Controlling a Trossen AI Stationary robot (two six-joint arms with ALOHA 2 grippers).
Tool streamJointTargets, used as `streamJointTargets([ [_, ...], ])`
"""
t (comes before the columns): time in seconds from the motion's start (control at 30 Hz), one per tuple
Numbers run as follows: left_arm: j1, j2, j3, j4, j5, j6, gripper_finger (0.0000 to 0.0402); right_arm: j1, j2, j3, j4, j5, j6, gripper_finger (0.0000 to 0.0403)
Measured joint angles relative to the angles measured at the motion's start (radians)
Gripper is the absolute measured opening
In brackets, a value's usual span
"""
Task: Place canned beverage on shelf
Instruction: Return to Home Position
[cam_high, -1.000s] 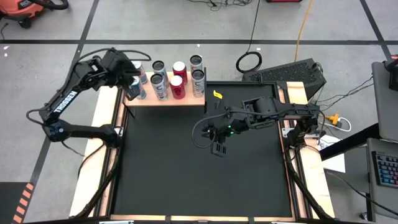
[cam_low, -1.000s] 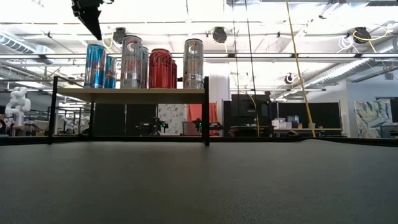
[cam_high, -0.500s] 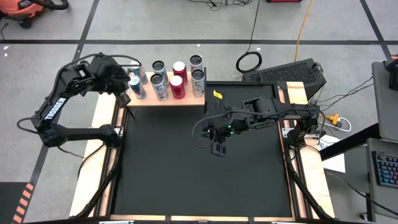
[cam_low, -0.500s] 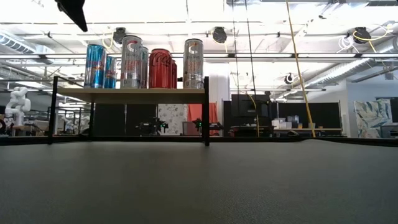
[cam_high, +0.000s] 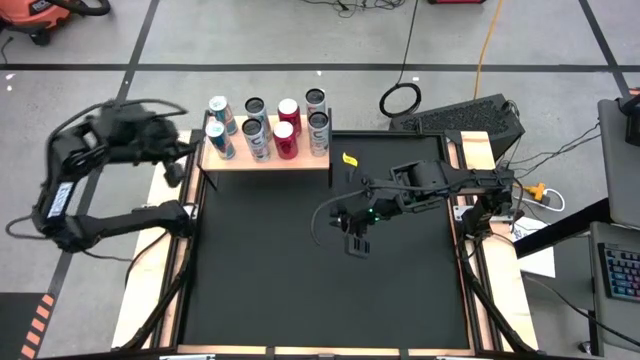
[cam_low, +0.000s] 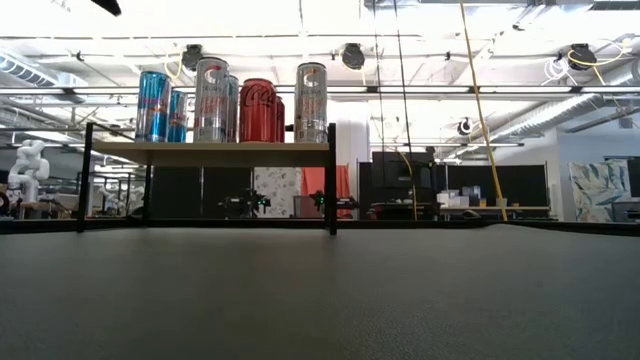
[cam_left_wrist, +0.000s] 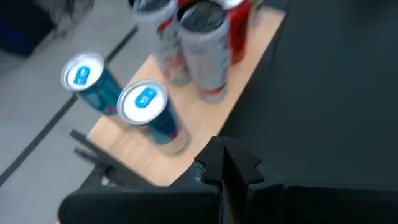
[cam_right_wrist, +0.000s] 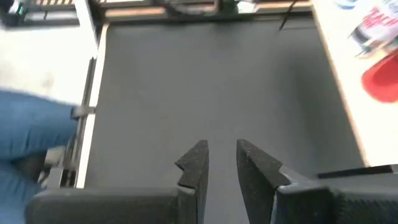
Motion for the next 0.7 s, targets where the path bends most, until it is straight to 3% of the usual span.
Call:
streamJointTargets([
  [0.17, 0.0, -0.119, 0.0, 0.04, 0.087, -0.026, 0.0, 0.034, -0.002, 0.0, -0.091, -0.045, -0.027, 0.0068],
  [0.37, 0.0, -0.249, 0.001, 0.06, 0.196, -0.068, 0.0, 0.095, -0.07, -0.001, -0.071, -0.052, -0.121, 0.0068],
  [0.7, 0.001, -0.478, 0.001, 0.057, 0.203, -0.115, 0.0, 0.246, -0.296, 0.0, 0.052, -0.053, -0.253, 0.0068],
])
